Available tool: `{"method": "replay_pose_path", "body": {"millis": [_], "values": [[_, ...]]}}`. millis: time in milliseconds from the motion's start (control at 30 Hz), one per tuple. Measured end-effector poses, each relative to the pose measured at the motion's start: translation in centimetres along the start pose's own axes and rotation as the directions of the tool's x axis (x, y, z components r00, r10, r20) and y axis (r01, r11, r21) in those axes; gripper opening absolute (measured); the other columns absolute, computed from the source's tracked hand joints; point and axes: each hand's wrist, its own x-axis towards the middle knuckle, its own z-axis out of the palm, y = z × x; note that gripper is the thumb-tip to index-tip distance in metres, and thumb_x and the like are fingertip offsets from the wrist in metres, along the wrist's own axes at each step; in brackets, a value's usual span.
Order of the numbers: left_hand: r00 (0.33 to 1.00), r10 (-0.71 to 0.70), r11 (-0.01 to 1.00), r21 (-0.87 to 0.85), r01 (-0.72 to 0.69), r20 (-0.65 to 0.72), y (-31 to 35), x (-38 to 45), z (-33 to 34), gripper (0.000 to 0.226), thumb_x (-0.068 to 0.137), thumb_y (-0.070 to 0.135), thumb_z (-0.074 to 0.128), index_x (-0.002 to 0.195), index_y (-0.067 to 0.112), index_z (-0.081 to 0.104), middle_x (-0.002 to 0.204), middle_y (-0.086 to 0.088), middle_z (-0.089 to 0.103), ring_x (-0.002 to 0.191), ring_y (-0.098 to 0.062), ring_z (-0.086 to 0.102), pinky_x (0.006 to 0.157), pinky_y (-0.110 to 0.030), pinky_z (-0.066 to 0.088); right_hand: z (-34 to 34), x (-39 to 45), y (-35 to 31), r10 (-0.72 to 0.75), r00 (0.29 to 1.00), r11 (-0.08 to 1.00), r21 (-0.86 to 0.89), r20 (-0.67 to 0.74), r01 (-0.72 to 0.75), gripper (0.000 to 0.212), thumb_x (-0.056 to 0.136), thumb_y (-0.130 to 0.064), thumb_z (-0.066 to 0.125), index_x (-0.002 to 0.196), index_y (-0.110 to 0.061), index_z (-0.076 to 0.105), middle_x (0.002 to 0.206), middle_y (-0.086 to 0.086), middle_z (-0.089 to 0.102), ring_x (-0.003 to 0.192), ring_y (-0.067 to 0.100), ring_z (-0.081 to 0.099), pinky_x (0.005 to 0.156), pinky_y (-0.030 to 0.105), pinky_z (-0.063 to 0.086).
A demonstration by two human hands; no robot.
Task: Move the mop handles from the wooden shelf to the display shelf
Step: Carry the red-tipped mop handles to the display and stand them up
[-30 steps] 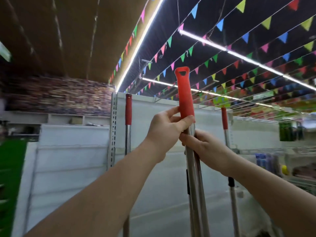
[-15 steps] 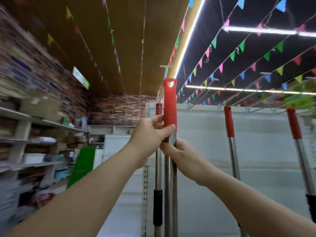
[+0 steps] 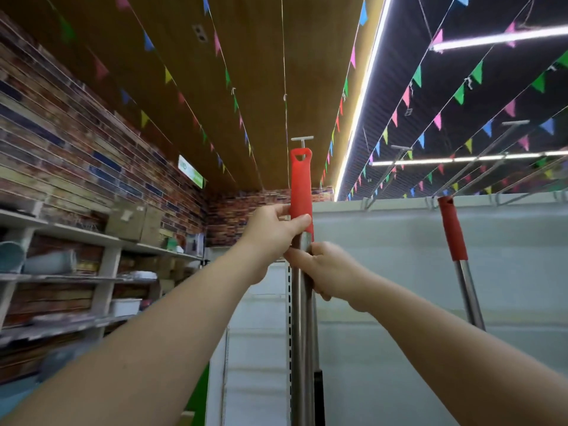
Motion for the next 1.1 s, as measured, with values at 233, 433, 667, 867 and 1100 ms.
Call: {"method": "replay_pose_path", "body": {"millis": [233,433,667,867,1100], "values": [[0.999,0.012,1.0,0.025,-0.011,-0.04,-0.5,1.9,0.7,0.034,0.09,0.024,0.058,0.122,0.013,0.058,0.117,-0.009,0.06,0.108,-0.027,0.057,0.09,-0.037,0.047,-1.2,1.7,0.5,-0.026,0.998,0.998,-0.055,-0.062,0.023,0.038,0.085,-0.043,0.059,0.069,-0.009,0.051,0.058,0.001,0.046,0.048,0.013,0.046,0.04,0.017,0.039],[0.995,-0.023,0.999,0.026,0.026,-0.094,-1.5,3.6,2.2,0.034,0.089,0.025,0.06,0.121,0.014,0.058,0.115,-0.004,0.06,0.105,-0.025,0.055,0.084,-0.034,0.045,-1.5,3.1,1.8,-0.056,0.992,0.995,-0.089,-0.117,0.046,0.039,0.086,-0.04,0.057,0.066,-0.007,0.049,0.061,0.004,0.047,0.05,0.017,0.05,0.047,0.023,0.046],[0.994,-0.021,0.998,0.055,0.028,-0.11,-2.4,5.2,2.7,0.036,0.089,0.026,0.059,0.123,0.013,0.057,0.113,-0.005,0.061,0.105,-0.027,0.057,0.09,-0.039,0.05,-1.4,5.1,2.7,-0.081,0.984,0.993,-0.102,-0.16,0.065,0.044,0.088,-0.042,0.054,0.062,-0.008,0.045,0.061,0.005,0.045,0.055,0.021,0.049,0.052,0.029,0.049],[0.996,-0.051,0.998,0.033,0.054,-0.079,-3.7,7.0,3.4,0.034,0.091,0.023,0.056,0.124,0.012,0.057,0.106,-0.003,0.061,0.098,-0.023,0.055,0.081,-0.033,0.045,-1.2,7.0,4.0,-0.073,0.979,0.988,-0.144,-0.189,0.045,0.045,0.088,-0.043,0.053,0.059,-0.01,0.044,0.059,0.003,0.045,0.054,0.019,0.045,0.065,0.036,0.05],[0.995,-0.095,0.994,0.045,0.096,-0.031,-8.1,8.9,5.2,0.031,0.093,0.024,0.051,0.122,0.015,0.059,0.114,-0.009,0.064,0.105,-0.029,0.059,0.094,-0.044,0.049,0.1,9.3,7.9,-0.012,0.981,0.96,-0.276,-0.192,-0.042,0.044,0.09,-0.044,0.049,0.058,-0.016,0.041,0.06,0.0,0.046,0.05,0.013,0.045,0.053,0.026,0.044]]}}
